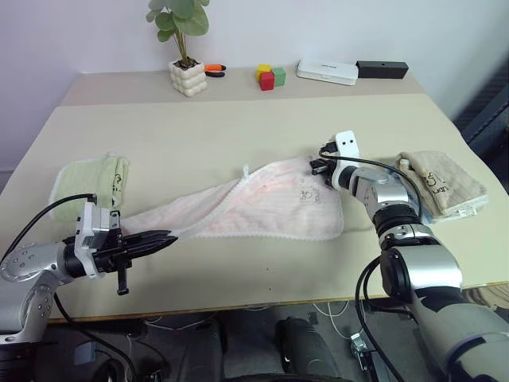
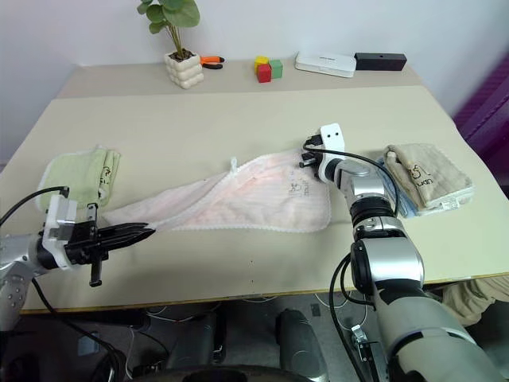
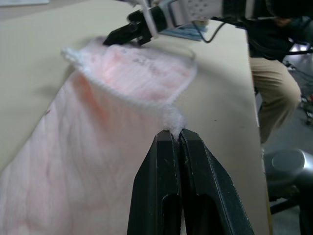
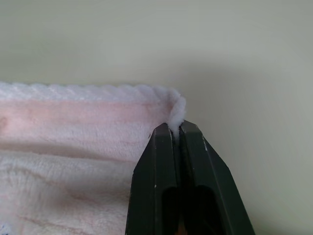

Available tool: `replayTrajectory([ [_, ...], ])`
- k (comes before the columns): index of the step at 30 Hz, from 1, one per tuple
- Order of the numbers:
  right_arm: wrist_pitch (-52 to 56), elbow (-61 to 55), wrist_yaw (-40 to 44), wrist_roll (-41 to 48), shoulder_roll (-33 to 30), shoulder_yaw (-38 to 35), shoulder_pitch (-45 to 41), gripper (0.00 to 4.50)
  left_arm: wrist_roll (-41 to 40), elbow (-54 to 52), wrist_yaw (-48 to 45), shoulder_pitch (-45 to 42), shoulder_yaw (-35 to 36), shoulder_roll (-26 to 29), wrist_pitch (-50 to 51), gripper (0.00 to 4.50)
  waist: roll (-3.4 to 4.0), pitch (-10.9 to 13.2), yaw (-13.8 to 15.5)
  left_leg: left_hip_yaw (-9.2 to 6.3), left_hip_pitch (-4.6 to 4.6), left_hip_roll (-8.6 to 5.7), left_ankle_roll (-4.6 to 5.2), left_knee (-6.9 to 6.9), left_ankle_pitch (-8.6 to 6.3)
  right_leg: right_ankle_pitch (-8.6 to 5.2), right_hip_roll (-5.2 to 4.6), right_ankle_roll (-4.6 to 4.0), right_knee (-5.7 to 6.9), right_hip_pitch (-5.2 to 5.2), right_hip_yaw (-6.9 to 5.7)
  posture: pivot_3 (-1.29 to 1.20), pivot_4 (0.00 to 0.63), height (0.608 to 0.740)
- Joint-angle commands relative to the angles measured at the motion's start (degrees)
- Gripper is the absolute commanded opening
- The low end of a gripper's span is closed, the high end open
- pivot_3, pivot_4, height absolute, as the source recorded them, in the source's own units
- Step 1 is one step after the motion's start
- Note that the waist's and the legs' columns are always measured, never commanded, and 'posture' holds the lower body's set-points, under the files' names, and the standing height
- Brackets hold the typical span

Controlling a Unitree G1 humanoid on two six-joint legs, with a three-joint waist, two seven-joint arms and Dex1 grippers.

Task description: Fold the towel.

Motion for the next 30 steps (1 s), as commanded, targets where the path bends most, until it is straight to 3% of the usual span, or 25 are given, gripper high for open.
replayTrajectory([
  [1,-2.45,-11.03,2.41,-0.34,-3.33,0.05,3.45,0.03,1.66,3.04,5.87,-2.59,1.26,-0.05,2.25,0.00,0.00,0.00,-0.01,0.00,0.00,0.00,0.00,0.00,0.00,0.01,0.00,0.01,-0.01,0.00,0.00,0.00,0.150,0.740],
  [5,-3.75,-25.46,6.01,1.12,-6.84,-0.39,10.48,0.03,2.38,9.56,8.38,-7.40,2.39,-0.89,0.69,0.00,0.00,0.01,0.00,0.01,-0.03,-0.02,0.00,0.00,0.00,0.01,-0.01,0.04,-0.03,0.00,0.00,0.00,0.150,0.740],
  [10,-4.51,-31.63,5.29,2.23,-8.10,-2.12,12.44,0.03,6.79,22.15,11.49,-17.71,0.85,-2.64,-3.96,0.00,-0.01,0.01,-0.16,-0.01,0.00,0.00,0.00,0.05,0.00,0.02,0.05,0.05,0.03,0.00,0.00,0.00,0.150,0.740],
  [15,-10.34,-25.51,0.35,0.30,-6.47,-2.46,7.75,0.03,16.29,41.09,19.30,-33.74,-3.89,-4.98,-9.12,0.00,-0.04,0.03,0.12,-0.02,0.00,-0.02,0.00,0.07,0.00,0.04,0.07,0.09,0.04,0.02,-0.01,0.00,0.150,0.740],
  [22,-22.39,-7.06,-9.61,-5.54,-4.96,-0.93,-5.58,0.03,24.60,69.54,33.40,-62.75,-4.19,-7.02,-25.66,0.00,-0.18,0.11,0.16,-0.04,-0.17,-0.09,-0.01,0.10,0.02,0.15,0.04,0.28,-0.07,-0.05,-0.01,0.00,0.150,0.740],
  [26,-28.90,-3.80,-10.62,-3.93,-6.25,-3.29,-9.78,0.03,25.80,74.95,32.68,-70.02,-3.73,-5.63,-32.88,0.00,-0.16,0.12,-0.19,0.00,-0.25,-0.12,-0.01,-0.07,0.02,0.11,-0.02,0.35,-0.12,-0.16,0.00,0.00,0.150,0.740],
  [30,-33.86,-10.36,-6.03,0.17,-7.63,-6.12,-6.32,0.03,22.52,75.94,23.06,-70.85,-0.96,-3.31,-35.64,0.00,-0.10,0.15,-0.25,0.04,-0.23,-0.11,-0.02,-0.25,0.03,0.10,-0.01,0.35,-0.10,-0.29,0.02,0.00,0.150,0.740],
])
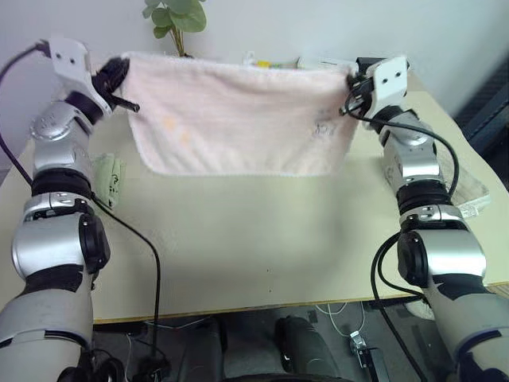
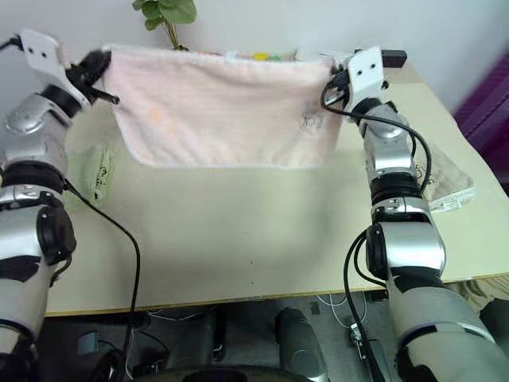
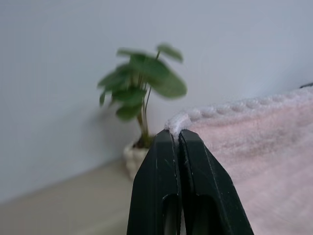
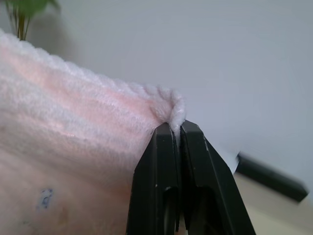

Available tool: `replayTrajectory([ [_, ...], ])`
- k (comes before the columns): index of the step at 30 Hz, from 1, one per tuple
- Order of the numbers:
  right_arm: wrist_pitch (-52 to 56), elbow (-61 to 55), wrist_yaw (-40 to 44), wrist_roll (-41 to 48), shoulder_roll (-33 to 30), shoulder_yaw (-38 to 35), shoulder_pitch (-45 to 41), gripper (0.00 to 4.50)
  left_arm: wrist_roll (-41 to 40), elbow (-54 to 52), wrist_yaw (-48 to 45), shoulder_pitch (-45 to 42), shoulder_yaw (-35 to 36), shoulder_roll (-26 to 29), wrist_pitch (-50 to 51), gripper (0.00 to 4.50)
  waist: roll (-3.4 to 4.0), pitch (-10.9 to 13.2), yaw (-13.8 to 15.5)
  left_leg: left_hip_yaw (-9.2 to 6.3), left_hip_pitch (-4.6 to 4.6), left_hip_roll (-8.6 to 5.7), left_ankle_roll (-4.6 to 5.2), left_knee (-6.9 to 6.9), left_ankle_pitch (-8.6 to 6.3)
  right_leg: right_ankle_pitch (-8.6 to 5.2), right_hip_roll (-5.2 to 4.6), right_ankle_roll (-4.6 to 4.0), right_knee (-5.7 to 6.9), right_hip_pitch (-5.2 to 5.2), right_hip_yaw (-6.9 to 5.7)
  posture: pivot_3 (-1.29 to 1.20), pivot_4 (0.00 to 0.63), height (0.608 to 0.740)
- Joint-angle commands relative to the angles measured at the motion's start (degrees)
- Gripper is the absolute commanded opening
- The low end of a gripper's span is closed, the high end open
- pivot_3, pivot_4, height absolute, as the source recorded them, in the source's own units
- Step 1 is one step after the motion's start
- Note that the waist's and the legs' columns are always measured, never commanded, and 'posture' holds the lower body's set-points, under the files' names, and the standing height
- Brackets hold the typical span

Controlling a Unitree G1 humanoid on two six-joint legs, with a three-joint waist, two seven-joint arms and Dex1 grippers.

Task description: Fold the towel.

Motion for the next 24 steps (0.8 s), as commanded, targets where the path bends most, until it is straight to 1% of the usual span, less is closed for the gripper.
replayTrajectory([
  [1,-3.84,-8.85,4.00,4.48,-1.75,-2.97,3.13,0.03,-3.44,0.39,-9.01,0.33,3.78,3.35,-2.68,0.00,0.02,0.01,-0.01,0.01,0.00,0.00,-0.02,-0.02,0.01,0.00,0.00,0.00,0.01,-0.02,0.00,0.00,0.150,0.740],
  [2,-3.10,-11.92,5.24,5.69,-1.61,-3.14,5.03,0.03,-4.45,0.31,-11.80,1.08,4.65,3.72,-2.56,0.00,0.02,0.01,-0.03,0.01,0.00,0.02,-0.03,-0.01,0.02,0.00,0.02,0.00,0.02,-0.02,0.00,0.00,0.150,0.740],
  [4,-1.20,-20.95,7.12,7.58,-1.49,-3.15,11.73,0.03,-5.91,-0.70,-18.56,4.16,5.48,4.88,-1.32,0.00,0.03,0.01,0.00,0.01,0.01,0.02,-0.05,-0.01,0.03,0.00,0.02,0.00,0.03,-0.01,0.00,0.00,0.150,0.740],
  [7,2.65,-33.12,6.79,7.90,-1.31,-2.53,22.96,0.03,-8.05,-3.82,-26.96,10.32,6.30,5.80,0.37,0.00,0.05,-0.01,0.09,0.00,0.07,0.04,-0.07,0.03,0.04,-0.01,0.02,0.00,0.08,0.08,-0.01,0.00,0.150,0.740],
  [9,3.91,-39.03,6.22,5.57,-1.74,-1.24,29.57,0.03,-9.00,-6.97,-31.19,15.04,6.33,5.95,1.55,0.00,0.05,0.00,0.23,0.01,0.06,0.04,-0.09,0.09,0.06,-0.01,0.00,0.00,0.09,0.09,-0.01,0.00,0.150,0.740],
  [12,6.39,-46.73,9.66,6.30,-3.12,0.33,38.27,0.03,-11.14,-14.21,-36.59,23.58,6.25,5.43,4.97,0.00,0.05,0.00,0.25,0.00,0.04,0.04,-0.09,0.28,0.05,-0.01,-0.01,-0.01,0.20,0.12,-0.01,0.00,0.150,0.740],
  [14,7.35,-49.52,11.81,6.62,-4.85,0.45,40.88,0.03,-13.05,-20.21,-39.74,28.07,5.67,5.61,9.98,0.00,0.05,0.00,0.27,0.00,0.05,0.04,-0.09,0.33,0.05,-0.01,-0.02,-0.01,0.26,0.14,0.00,0.00,0.150,0.740],
  [16,7.81,-51.28,15.44,8.39,-7.19,0.00,43.07,0.03,-14.68,-25.15,-42.21,31.95,5.98,5.93,12.04,0.00,0.05,0.00,0.35,-0.01,0.07,0.04,-0.09,0.40,0.05,-0.01,-0.03,-0.02,0.29,0.16,0.00,0.00,0.150,0.740],
  [19,7.54,-53.16,18.41,8.95,-10.21,-0.49,45.73,0.03,-16.45,-30.68,-42.81,35.69,6.71,6.76,16.31,0.00,0.02,-0.01,0.54,-0.04,0.18,0.04,-0.09,0.40,0.05,-0.01,-0.02,-0.03,0.29,0.27,-0.02,0.00,0.150,0.740],
  [24,7.11,-55.04,23.86,12.61,-12.67,-2.41,50.75,0.03,-20.74,-40.40,-45.27,44.44,7.99,9.81,26.18,0.00,0.03,-0.02,0.44,-0.05,0.21,0.04,-0.08,0.38,0.04,-0.02,-0.02,-0.03,0.24,0.32,-0.01,0.00,0.150,0.740],
])
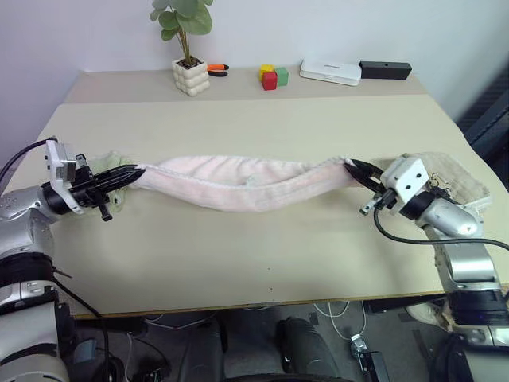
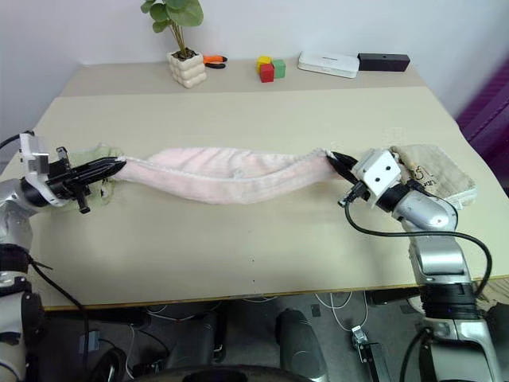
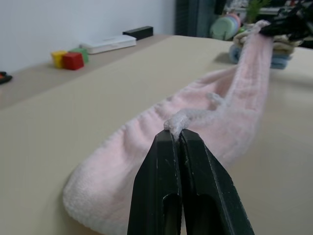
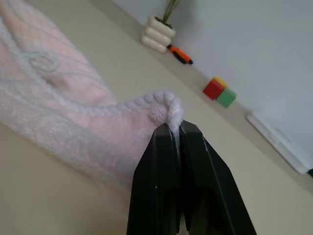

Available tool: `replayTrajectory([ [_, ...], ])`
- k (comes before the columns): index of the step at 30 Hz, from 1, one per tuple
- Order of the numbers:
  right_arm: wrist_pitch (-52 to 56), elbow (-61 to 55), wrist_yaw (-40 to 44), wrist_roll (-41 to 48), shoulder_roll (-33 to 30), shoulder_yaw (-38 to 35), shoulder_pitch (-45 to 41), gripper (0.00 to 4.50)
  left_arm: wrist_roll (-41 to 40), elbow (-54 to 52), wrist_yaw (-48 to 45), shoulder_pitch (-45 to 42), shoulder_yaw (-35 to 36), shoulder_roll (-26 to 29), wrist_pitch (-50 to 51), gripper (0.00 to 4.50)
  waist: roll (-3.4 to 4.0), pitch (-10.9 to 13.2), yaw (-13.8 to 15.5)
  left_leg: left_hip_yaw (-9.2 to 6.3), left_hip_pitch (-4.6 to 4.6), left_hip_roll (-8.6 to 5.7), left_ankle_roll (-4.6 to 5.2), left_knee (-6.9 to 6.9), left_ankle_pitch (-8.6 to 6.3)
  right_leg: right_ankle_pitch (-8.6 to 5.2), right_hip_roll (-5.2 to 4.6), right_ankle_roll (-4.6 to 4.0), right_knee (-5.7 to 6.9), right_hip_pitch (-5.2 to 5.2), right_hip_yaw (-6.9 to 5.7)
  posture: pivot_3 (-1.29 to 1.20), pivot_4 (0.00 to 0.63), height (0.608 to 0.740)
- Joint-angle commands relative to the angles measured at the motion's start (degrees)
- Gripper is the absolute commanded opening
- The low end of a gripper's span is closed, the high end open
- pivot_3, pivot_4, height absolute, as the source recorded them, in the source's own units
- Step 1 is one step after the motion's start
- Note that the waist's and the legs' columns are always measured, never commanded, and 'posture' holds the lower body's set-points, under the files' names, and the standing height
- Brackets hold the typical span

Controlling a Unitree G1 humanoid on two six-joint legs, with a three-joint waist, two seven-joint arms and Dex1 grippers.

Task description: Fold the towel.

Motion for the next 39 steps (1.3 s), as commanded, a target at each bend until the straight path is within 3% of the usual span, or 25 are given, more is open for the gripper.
replayTrajectory([
  [1,-1.03,-3.00,4.04,2.98,-2.38,-2.22,3.17,0.03,-3.77,-6.02,-1.90,5.02,2.64,2.81,5.20,0.00,0.00,0.00,-0.09,0.00,0.00,0.00,0.00,-0.02,0.00,0.00,0.00,-0.01,0.00,0.00,0.00,0.00,0.150,0.740],
  [7,-1.99,-1.99,7.73,2.69,-3.17,-0.89,5.06,0.03,-4.29,-8.18,-2.40,10.81,3.82,4.71,6.51,0.00,0.00,0.00,0.00,0.00,0.04,0.02,0.00,0.03,0.00,-0.10,0.00,-0.18,0.01,0.01,0.00,0.00,0.150,0.740],
  [11,-3.98,-1.91,11.44,1.66,-4.38,0.49,7.36,1.25,-4.69,-9.42,-2.33,12.58,4.25,4.95,6.54,0.00,0.00,-0.01,0.47,0.00,0.04,0.02,0.00,0.03,0.00,-0.11,-0.01,-0.20,-0.01,0.02,0.00,0.00,0.150,0.740],
  [16,-1.36,-3.16,14.11,2.27,-5.81,1.11,9.57,3.79,-5.81,-12.88,-1.28,14.56,4.53,3.69,7.34,0.00,-0.01,-0.01,1.26,0.02,0.04,0.02,0.00,0.06,0.00,-0.12,-0.01,-0.21,-0.02,0.02,0.01,0.00,0.150,0.740],
  [29,1.15,-5.99,14.99,-7.41,-12.36,5.99,3.44,3.79,-6.47,-15.77,1.58,14.33,4.00,2.62,7.19,0.00,-0.01,-0.01,1.44,0.02,0.05,0.01,0.00,0.09,0.00,-0.12,-0.01,-0.23,-0.02,0.03,0.00,0.00,0.150,0.740],
  [32,2.46,-6.80,15.03,-7.44,-12.66,6.90,2.54,2.95,-6.58,-16.30,2.09,14.35,3.91,2.45,7.18,0.00,-0.02,-0.01,1.44,0.02,0.05,0.01,0.00,0.09,0.00,-0.13,-0.02,-0.23,-0.02,0.03,0.00,0.00,0.150,0.740],
  [37,2.06,-6.61,15.03,-9.69,-13.30,8.54,0.91,0.39,-6.97,-17.43,2.97,15.10,3.94,2.15,7.44,0.00,-0.02,-0.01,1.38,0.03,0.05,0.01,0.00,0.09,0.00,-0.12,-0.02,-0.23,-0.03,0.03,0.01,0.00,0.150,0.740],
  [38,1.83,-6.53,15.06,-9.93,-13.27,8.79,0.39,0.04,-6.99,-17.64,3.04,15.26,3.91,2.15,7.43,0.00,-0.02,-0.01,1.37,0.03,0.05,0.01,0.00,0.08,0.00,-0.13,-0.01,-0.23,-0.03,0.03,0.01,0.00,0.150,0.740],
  [39,2.03,-6.53,15.18,-9.61,-13.14,8.85,-0.12,0.04,-6.96,-17.79,3.12,15.37,3.86,2.12,7.38,0.00,-0.02,-0.01,1.38,0.03,0.05,0.01,0.00,0.08,0.00,-0.13,-0.01,-0.23,-0.03,0.02,0.00,0.00,0.150,0.740],
])
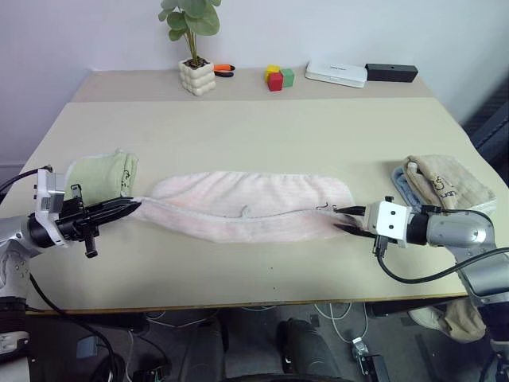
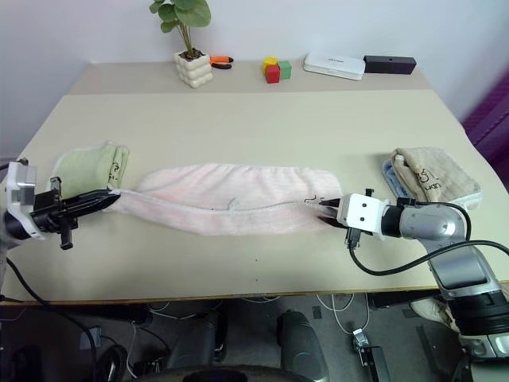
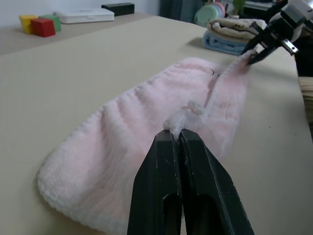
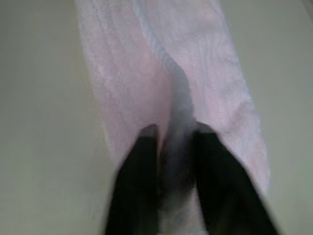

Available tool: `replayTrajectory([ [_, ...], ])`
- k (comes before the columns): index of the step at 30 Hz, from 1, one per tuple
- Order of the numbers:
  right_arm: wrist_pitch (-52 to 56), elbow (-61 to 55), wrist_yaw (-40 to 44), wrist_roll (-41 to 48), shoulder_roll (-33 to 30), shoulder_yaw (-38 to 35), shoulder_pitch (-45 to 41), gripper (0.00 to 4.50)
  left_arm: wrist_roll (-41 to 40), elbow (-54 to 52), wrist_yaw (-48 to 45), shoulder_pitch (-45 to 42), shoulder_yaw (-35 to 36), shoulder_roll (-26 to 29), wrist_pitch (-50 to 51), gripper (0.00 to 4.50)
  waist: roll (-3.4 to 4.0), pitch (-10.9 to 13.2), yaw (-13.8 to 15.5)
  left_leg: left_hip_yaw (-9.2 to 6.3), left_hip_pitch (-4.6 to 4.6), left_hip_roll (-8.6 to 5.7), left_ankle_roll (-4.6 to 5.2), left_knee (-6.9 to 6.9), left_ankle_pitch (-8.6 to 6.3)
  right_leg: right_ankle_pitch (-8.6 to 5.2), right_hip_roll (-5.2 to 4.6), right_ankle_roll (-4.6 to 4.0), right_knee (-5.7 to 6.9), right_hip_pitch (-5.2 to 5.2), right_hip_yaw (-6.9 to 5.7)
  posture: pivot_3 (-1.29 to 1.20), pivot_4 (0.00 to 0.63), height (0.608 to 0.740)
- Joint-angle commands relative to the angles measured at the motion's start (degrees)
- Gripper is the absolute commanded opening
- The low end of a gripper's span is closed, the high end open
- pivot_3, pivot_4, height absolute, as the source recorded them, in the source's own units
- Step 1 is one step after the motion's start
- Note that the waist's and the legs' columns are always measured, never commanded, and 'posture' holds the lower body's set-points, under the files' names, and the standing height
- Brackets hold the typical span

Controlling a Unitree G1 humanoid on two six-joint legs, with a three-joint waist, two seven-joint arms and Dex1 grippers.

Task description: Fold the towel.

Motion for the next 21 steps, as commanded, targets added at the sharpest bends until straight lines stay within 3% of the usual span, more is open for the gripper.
replayTrajectory([
  [1,-0.60,-1.84,0.25,0.09,-0.70,-0.46,-1.79,0.04,-0.95,-1.90,0.33,0.43,1.23,0.15,0.08,0.00,0.00,0.00,0.02,0.00,0.00,0.00,0.00,0.00,0.00,0.00,0.00,0.00,0.00,0.00,0.00,0.00,0.150,0.740],
  [8,-8.06,-2.73,7.84,8.18,-3.52,-5.10,4.64,0.04,-2.27,-2.25,-1.86,3.33,3.03,2.24,2.48,0.00,0.00,0.00,0.11,-0.01,-0.01,0.00,0.00,-0.01,0.00,0.00,-0.01,0.01,-0.03,0.03,-0.01,0.00,0.150,0.740],
  [15,-10.12,-1.76,11.85,13.01,-4.56,-7.93,10.37,0.04,-6.05,-4.54,-6.91,12.17,6.23,4.82,8.62,0.00,-0.01,-0.01,-0.28,0.01,0.09,0.05,0.00,-0.03,0.00,-0.02,0.00,-0.04,-0.08,0.08,0.00,0.00,0.150,0.740],
  [21,-11.71,1.03,13.76,14.74,-4.47,-9.95,14.27,0.04,-1.01,0.03,-9.13,19.23,5.59,6.23,-1.58,0.00,-0.05,-0.04,0.23,0.04,0.14,0.05,-0.01,-0.04,-0.01,-0.15,-0.04,-0.27,-0.08,0.09,-0.02,0.00,0.150,0.740],
])
